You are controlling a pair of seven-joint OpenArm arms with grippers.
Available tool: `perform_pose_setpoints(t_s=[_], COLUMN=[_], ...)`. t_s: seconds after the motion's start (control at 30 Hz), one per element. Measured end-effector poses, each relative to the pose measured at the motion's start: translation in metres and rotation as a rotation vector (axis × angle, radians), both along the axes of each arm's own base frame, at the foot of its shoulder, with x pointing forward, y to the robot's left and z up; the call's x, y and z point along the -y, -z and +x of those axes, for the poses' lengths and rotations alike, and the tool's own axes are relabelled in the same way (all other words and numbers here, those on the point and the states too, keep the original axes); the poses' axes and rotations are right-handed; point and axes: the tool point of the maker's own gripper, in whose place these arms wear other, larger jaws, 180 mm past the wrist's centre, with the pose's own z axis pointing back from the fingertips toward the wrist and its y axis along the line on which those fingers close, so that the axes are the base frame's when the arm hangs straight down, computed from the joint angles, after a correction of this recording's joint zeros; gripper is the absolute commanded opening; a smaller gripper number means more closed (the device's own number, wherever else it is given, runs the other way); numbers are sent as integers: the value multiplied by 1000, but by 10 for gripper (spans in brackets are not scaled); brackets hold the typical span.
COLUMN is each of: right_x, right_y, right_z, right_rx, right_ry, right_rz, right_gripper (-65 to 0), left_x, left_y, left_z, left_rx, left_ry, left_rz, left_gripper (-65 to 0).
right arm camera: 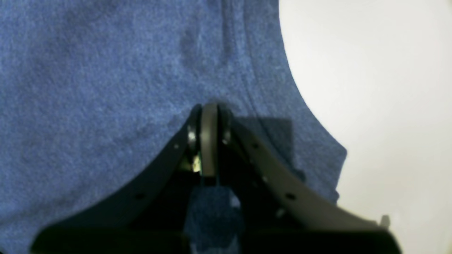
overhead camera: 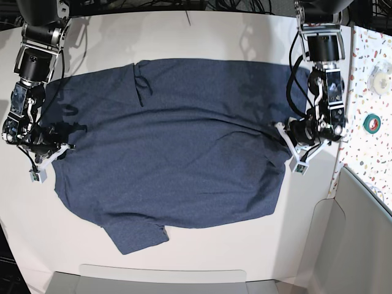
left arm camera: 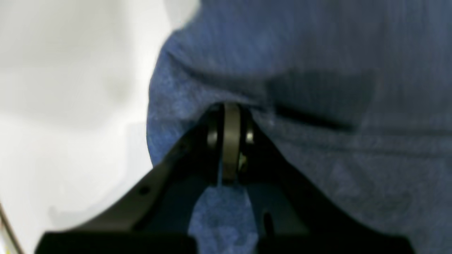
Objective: Layout the t-shirt on the table in an organized manner, then fold the t-shirt properly
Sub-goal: 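Release the hem and move both grippers to the shirt's side edges, then grasp the side edges near the collar with both grippers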
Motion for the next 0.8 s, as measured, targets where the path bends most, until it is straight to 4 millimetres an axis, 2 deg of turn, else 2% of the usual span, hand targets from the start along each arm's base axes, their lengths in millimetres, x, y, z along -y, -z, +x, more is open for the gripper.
perform_pose_setpoints(t_s=[0.1, 0.23, 0.37, 0.43, 0.5, 0.6, 0.67, 0.7, 0.8], right_x=[-2, -3, -10, -23, -33, -51, -73, -86, -111], right_y=[1, 0, -9, -12, -19, -59, -83, -89, -85], right_z=[1, 1, -5, -16, -24, -19, -23, -31, -63], right_rx=[3, 12, 8, 2, -15, 75, 151, 167, 142], right_ry=[0, 6, -23, -57, -87, -141, -197, -233, -299], right_rz=[-2, 12, -4, 8, 2, 4, 20, 37, 28], right_gripper=[-650, -650, -650, -634, -575, -488, -449, -438, -437], left_x=[1, 1, 2, 4, 2, 5, 7, 7, 6], left_y=[1, -1, -4, -7, -9, -12, -17, -19, -18], left_z=[10, 11, 0, -9, -18, -24, -21, -20, -20], left_rx=[14, 21, 39, 43, 37, 43, 61, 65, 66], left_ry=[-11, -12, -11, 9, 21, 33, 38, 38, 35], left_rz=[-33, -32, -15, 8, 39, 49, 48, 49, 49], left_gripper=[-641, -641, -637, -615, -579, -537, -531, -531, -531])
